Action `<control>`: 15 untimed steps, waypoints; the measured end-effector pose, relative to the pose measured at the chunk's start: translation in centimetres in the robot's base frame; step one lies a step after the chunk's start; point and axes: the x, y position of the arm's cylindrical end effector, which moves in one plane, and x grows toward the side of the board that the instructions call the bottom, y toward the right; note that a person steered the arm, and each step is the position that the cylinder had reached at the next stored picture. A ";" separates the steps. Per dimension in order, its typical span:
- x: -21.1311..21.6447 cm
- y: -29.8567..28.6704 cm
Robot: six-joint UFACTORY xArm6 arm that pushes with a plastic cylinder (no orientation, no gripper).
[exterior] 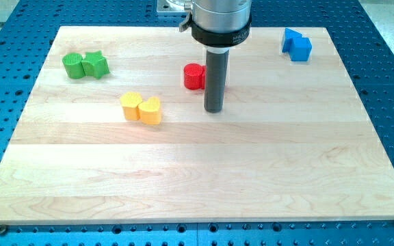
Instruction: Slide the green circle to the top center
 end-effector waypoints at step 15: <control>-10.1 -29.0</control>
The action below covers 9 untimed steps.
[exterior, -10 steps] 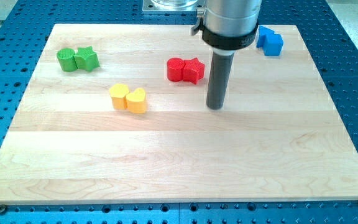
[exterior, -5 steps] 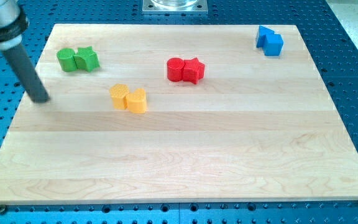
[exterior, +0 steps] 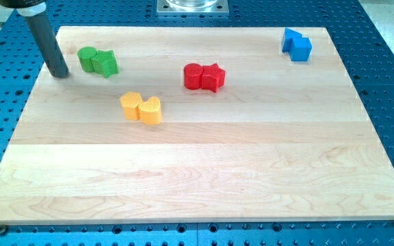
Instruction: Slide the green circle to the top center
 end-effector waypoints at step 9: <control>-9.8 20.6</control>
